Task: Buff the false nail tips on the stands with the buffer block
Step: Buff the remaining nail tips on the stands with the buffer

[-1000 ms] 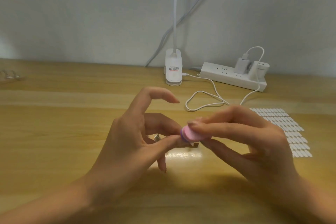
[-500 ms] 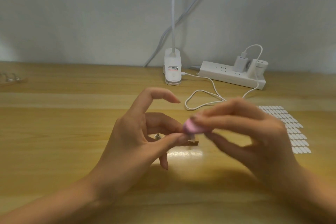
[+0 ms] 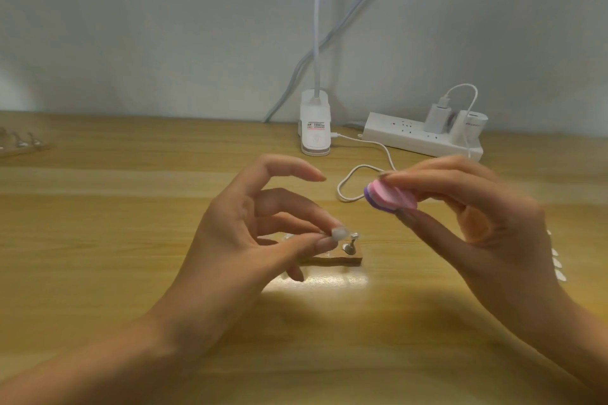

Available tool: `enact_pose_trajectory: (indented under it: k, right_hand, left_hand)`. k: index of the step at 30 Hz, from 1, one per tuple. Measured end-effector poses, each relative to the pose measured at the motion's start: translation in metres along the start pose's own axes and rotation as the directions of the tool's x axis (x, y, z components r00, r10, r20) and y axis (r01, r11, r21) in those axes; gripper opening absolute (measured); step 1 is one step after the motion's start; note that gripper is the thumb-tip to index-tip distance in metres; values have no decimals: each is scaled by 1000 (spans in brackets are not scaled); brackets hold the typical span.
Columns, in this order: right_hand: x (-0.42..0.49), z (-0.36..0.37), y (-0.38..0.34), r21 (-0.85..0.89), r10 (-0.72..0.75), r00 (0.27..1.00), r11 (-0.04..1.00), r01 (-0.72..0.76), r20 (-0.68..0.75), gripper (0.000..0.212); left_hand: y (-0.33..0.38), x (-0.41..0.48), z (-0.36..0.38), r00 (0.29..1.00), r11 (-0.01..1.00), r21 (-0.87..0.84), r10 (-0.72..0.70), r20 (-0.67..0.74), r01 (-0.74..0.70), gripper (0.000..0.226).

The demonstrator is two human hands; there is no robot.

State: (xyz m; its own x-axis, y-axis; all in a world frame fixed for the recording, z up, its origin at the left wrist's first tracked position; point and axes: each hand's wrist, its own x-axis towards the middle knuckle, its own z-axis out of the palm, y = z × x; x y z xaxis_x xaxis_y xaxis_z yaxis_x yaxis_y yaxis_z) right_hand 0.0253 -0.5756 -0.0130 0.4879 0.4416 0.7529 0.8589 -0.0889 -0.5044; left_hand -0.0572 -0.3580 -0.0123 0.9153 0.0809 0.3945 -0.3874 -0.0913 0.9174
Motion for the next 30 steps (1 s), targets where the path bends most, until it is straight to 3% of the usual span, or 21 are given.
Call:
enact_pose_trajectory:
  k: [7, 20, 30]
  right_hand:
    - [-4, 9, -14, 11, -90, 986, 996, 89, 137, 22]
    - [-3, 11, -24, -92, -149, 977, 982, 164, 154, 20]
    - [-4, 10, -22, -33, -117, 985, 992, 122, 125, 25]
  left_hand:
    - [1, 0, 3, 999, 999, -23, 33, 12, -33, 51]
    - [0, -3, 3, 998, 996, 65, 67, 17, -68, 52]
    - [4, -4, 5, 998, 994, 86, 68, -10, -67, 49]
